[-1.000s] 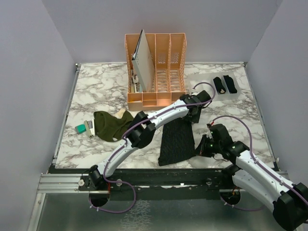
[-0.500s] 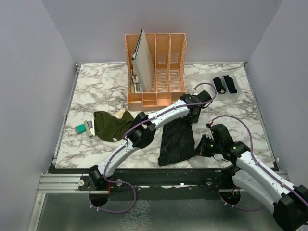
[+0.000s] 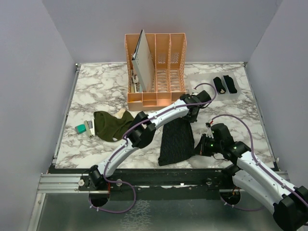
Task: Roll the underwear
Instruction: Fold the underwear at the corner of the board.
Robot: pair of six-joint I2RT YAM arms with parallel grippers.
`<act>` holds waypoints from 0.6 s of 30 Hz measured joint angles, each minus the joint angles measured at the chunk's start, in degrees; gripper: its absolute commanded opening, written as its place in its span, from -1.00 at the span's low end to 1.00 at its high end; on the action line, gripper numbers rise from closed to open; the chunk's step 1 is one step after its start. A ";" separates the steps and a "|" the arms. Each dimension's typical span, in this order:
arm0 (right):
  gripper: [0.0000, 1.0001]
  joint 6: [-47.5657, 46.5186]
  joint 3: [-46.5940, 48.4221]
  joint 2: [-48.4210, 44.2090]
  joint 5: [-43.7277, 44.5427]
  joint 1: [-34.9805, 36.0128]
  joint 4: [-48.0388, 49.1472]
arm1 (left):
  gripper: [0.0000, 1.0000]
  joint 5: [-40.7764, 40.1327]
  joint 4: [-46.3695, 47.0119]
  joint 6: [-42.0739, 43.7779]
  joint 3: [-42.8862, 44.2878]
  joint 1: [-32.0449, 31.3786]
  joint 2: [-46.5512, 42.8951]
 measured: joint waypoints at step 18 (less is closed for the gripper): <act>-1.00 0.37 2.38 0.61 0.31 0.00 -0.59 | -1.00 2.27 13.31 -5.14 -16.76 1.20 -9.68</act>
